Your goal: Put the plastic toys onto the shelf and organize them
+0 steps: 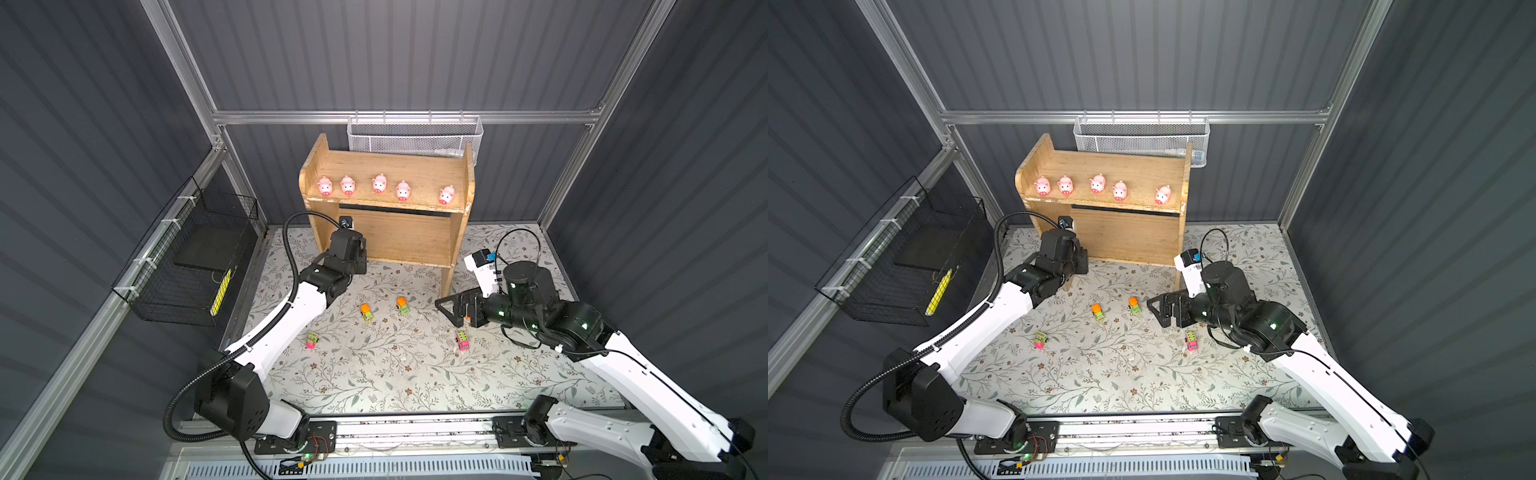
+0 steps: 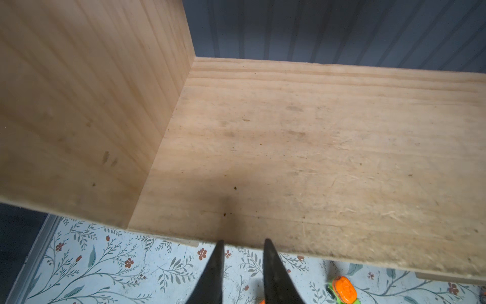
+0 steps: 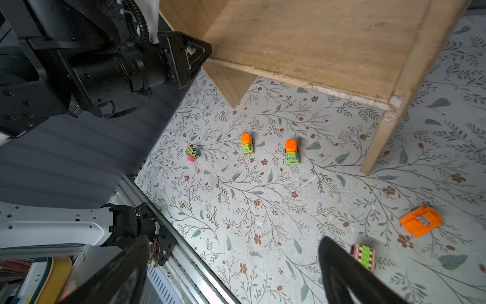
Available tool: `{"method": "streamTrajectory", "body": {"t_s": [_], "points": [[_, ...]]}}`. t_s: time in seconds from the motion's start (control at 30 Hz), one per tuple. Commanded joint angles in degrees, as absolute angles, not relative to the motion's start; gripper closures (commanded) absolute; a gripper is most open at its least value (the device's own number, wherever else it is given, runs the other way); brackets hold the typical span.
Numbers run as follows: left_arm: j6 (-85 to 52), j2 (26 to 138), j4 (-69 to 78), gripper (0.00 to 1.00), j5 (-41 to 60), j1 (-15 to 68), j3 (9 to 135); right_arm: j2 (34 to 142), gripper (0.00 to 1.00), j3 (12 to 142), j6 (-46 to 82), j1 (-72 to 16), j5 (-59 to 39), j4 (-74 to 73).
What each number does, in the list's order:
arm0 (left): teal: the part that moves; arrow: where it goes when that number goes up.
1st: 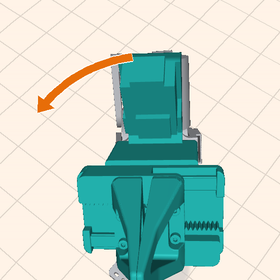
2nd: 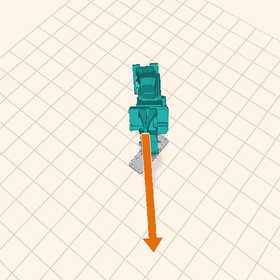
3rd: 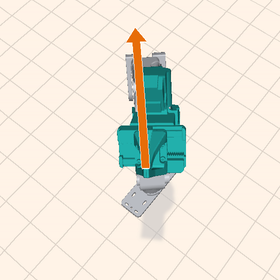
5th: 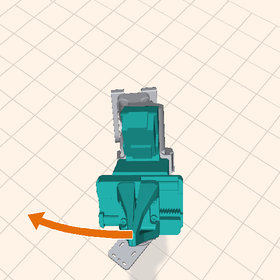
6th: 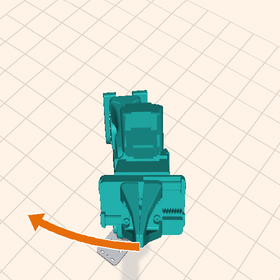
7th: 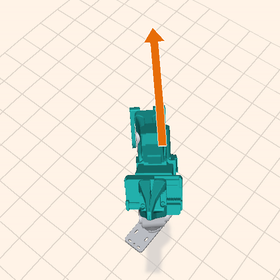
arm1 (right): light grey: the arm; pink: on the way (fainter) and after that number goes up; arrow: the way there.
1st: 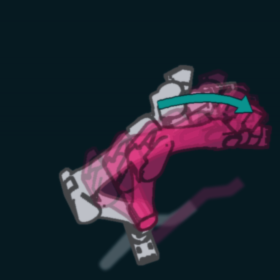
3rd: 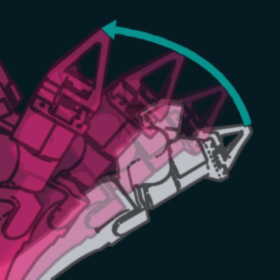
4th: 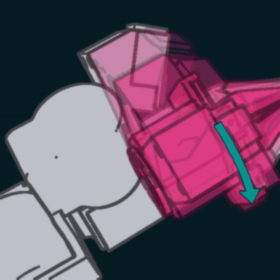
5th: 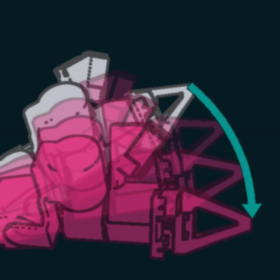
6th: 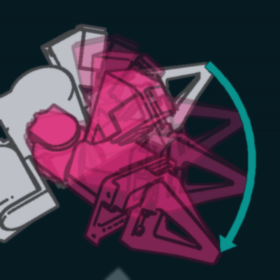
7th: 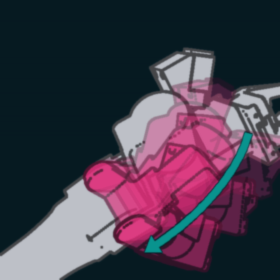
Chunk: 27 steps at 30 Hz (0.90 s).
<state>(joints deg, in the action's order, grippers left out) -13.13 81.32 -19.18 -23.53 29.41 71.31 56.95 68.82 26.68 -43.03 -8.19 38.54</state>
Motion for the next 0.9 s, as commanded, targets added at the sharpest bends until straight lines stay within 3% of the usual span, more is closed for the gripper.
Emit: {"method": "streamTrajectory", "body": {"t_s": [0.0,0.07,0.2,0.4,0.6,0.87], "points": [[-15.19,75.45,-20.76,0.7,-23.63,29.09,66.95,58.26,0.01,70.23,25.4,-43.24,-8.46,40.58],[-17.15,72.08,-21.82,0.62,-23.44,29.08,62.7,59.02,0.01,69.92,25.14,-43.24,-9.48,39.96],[-23.0,63.14,-24.67,0.54,-24.6,29.09,52.99,58.9,0.01,67.72,25.54,-43.24,-9.97,38.51],[-34.16,50.36,-33.16,0.53,-25.99,29.16,42.35,56.07,0.01,63.85,26.95,-43.68,-10.55,38.14],[-48.14,37.57,-38.16,0.43,-26.82,29.35,30.64,52.56,0.01,61.12,28.41,-44.57,-9.84,38.23],[-56.41,36.78,-43.37,0.33,-29.09,30.57,27.61,47.54,0.01,57.99,29.75,-45.44,-8.7,40.1]]}}
